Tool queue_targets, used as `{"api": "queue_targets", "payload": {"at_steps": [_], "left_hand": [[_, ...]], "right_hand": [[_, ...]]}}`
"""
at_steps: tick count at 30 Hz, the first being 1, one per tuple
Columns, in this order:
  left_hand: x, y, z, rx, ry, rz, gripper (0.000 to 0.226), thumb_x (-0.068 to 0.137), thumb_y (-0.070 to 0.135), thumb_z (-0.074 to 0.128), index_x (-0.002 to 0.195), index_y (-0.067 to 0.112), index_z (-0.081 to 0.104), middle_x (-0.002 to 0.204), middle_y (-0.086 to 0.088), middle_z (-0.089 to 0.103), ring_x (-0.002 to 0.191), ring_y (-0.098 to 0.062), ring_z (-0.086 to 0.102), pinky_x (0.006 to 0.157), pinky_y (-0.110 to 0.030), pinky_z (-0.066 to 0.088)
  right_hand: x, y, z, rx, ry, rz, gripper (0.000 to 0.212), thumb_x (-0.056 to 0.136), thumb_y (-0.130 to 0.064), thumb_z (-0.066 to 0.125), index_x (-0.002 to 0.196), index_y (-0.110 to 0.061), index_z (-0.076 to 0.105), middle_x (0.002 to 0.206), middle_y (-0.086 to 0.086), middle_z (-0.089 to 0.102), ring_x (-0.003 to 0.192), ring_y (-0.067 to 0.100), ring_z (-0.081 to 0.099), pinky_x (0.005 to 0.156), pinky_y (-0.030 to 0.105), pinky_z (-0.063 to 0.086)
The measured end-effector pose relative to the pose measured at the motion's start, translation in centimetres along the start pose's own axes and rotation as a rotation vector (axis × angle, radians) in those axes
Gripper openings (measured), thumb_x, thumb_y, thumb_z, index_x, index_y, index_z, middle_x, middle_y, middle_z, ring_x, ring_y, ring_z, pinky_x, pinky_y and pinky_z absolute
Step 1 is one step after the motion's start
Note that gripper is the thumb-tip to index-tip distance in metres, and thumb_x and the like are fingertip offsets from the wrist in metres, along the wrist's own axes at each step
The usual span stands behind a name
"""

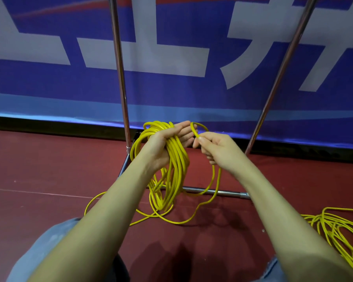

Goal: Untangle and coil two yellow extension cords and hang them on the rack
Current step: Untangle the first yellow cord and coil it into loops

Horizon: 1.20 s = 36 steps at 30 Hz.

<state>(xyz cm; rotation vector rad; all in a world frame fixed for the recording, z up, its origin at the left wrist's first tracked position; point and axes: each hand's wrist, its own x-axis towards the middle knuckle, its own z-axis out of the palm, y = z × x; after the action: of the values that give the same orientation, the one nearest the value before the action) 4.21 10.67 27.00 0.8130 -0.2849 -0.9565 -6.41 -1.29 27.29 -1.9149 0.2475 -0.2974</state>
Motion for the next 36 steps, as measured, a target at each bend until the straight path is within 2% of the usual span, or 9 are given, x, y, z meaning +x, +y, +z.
{"api": "queue_targets", "payload": {"at_steps": [6, 11, 15, 18, 23, 27, 31, 34, 36], "left_hand": [[-0.1, -0.1, 0.3, -0.169, 0.017, 0.026, 0.020, 0.097, 0.007, 0.040, 0.108, 0.004, 0.056, 0.088, -0.013, 0.073, 0.081, -0.021, 0.072, 0.072, -0.032, 0.058], [0.4, 0.0, 0.4, -0.216, 0.091, 0.072, 0.020, 0.096, -0.001, 0.039, 0.104, 0.007, 0.055, 0.076, -0.010, 0.072, 0.067, -0.015, 0.071, 0.059, -0.029, 0.058], [0.5, 0.3, 0.1, -0.277, 0.127, 0.093, 0.015, 0.096, -0.001, 0.039, 0.105, 0.002, 0.052, 0.084, -0.014, 0.073, 0.079, -0.021, 0.071, 0.074, -0.034, 0.054], [0.1, 0.5, 0.2, -0.235, 0.102, 0.024, 0.022, 0.097, 0.003, 0.038, 0.109, -0.005, 0.054, 0.104, -0.013, 0.068, 0.098, -0.024, 0.065, 0.082, -0.040, 0.050], [-0.5, 0.0, 0.7, -0.224, 0.003, -0.008, 0.026, 0.097, 0.008, 0.038, 0.110, -0.002, 0.058, 0.111, -0.015, 0.067, 0.106, -0.028, 0.062, 0.094, -0.042, 0.049], [-0.4, -0.1, 1.1, -0.291, 0.027, 0.082, 0.021, 0.099, 0.007, 0.036, 0.105, 0.003, 0.055, 0.110, -0.010, 0.066, 0.126, -0.029, 0.050, 0.093, -0.039, 0.045], [-0.3, 0.4, 1.2, -0.349, 0.054, 0.131, 0.017, 0.099, 0.004, 0.037, 0.095, 0.005, 0.053, 0.084, -0.013, 0.073, 0.115, -0.025, 0.056, 0.092, -0.040, 0.043], [-0.1, 1.2, 0.4, -0.413, 0.072, 0.188, 0.018, 0.099, 0.004, 0.036, 0.099, 0.005, 0.055, 0.085, -0.013, 0.073, 0.106, -0.020, 0.058, 0.086, -0.040, 0.046], [0.0, 1.5, -0.2, -0.441, 0.079, 0.212, 0.020, 0.099, 0.004, 0.036, 0.103, 0.004, 0.056, 0.092, -0.014, 0.073, 0.106, -0.021, 0.059, 0.087, -0.039, 0.046]], "right_hand": [[-0.5, -0.7, 0.0, 0.156, -0.197, 0.026, 0.028, 0.102, -0.013, 0.035, 0.082, -0.011, 0.055, 0.047, -0.011, 0.030, 0.037, 0.002, 0.021, 0.038, 0.014, 0.020], [-0.7, -0.1, -0.3, 0.051, -0.038, -0.009, 0.009, 0.094, -0.011, 0.055, 0.091, -0.016, 0.062, 0.058, 0.000, 0.050, 0.042, 0.005, 0.041, 0.044, 0.015, 0.034], [-0.3, 0.6, 0.1, 0.114, 0.283, -0.073, 0.018, 0.086, 0.002, 0.061, 0.078, -0.013, 0.055, 0.063, 0.005, 0.055, 0.040, 0.000, 0.044, 0.042, 0.011, 0.033], [-0.2, 0.5, 0.2, 0.044, 0.367, -0.175, 0.016, 0.091, -0.004, 0.056, 0.079, -0.014, 0.060, 0.066, 0.001, 0.061, 0.047, 0.001, 0.046, 0.046, 0.012, 0.036], [0.1, 0.8, 0.4, -0.110, 0.269, -0.255, 0.016, 0.091, -0.013, 0.053, 0.079, -0.009, 0.064, 0.063, -0.005, 0.057, 0.054, 0.001, 0.045, 0.058, 0.017, 0.036], [0.0, 0.6, 0.7, -0.065, 0.163, -0.167, 0.017, 0.091, -0.008, 0.055, 0.080, 0.001, 0.064, 0.056, -0.004, 0.055, 0.047, 0.002, 0.044, 0.048, 0.013, 0.036], [-0.2, 1.3, 0.6, 0.039, 0.073, -0.033, 0.014, 0.090, -0.006, 0.060, 0.077, -0.010, 0.060, 0.052, -0.001, 0.057, 0.042, 0.009, 0.050, 0.046, 0.021, 0.044], [-0.3, 2.3, 0.5, 0.122, 0.050, 0.036, 0.013, 0.089, 0.000, 0.058, 0.082, -0.009, 0.054, 0.059, 0.005, 0.061, 0.046, 0.011, 0.056, 0.051, 0.022, 0.050], [-0.2, 2.6, 0.2, 0.182, 0.120, 0.022, 0.015, 0.089, 0.003, 0.057, 0.082, -0.009, 0.053, 0.060, 0.003, 0.063, 0.046, 0.010, 0.056, 0.050, 0.021, 0.049]]}}
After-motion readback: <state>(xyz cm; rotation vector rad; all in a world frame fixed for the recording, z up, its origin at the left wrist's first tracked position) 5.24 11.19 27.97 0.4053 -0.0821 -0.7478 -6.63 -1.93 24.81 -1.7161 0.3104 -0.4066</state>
